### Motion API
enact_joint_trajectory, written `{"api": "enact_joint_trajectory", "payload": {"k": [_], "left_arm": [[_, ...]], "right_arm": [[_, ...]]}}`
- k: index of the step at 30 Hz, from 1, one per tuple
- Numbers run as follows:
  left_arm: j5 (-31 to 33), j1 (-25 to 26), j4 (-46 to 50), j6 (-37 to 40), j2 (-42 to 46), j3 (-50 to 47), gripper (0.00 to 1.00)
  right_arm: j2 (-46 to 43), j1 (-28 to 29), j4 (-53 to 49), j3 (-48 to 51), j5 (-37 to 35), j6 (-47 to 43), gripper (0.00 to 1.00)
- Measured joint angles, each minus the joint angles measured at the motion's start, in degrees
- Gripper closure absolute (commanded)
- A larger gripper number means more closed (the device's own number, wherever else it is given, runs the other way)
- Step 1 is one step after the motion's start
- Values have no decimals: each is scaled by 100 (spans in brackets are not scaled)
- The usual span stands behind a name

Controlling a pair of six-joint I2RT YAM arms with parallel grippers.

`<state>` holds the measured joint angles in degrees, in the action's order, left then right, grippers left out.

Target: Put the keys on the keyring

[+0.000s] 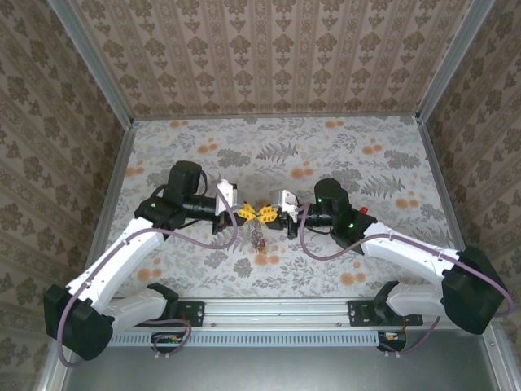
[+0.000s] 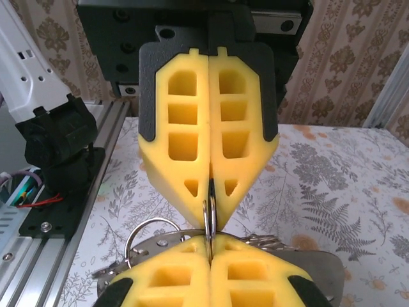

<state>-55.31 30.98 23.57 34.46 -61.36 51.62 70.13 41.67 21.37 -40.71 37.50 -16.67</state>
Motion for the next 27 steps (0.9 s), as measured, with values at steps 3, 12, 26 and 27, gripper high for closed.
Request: {"api": "enact_joint_trajectory", "payload": {"k": [3,12,26,27], "left_arm": [[96,0,92,15,0,0,100],[588,125,745,334,-17,243,100],[750,205,802,376,-170,317,100],[765,205,802,376,-170,321,100]], "right_arm": [[-31,0,-295,-109,-24,-232,70],[-105,0,-1779,-815,-238,-1143,68],[116,59,-2041,-914,-319,-1266,97],[118,61,-2044,-914,-323,-1231,100]]}}
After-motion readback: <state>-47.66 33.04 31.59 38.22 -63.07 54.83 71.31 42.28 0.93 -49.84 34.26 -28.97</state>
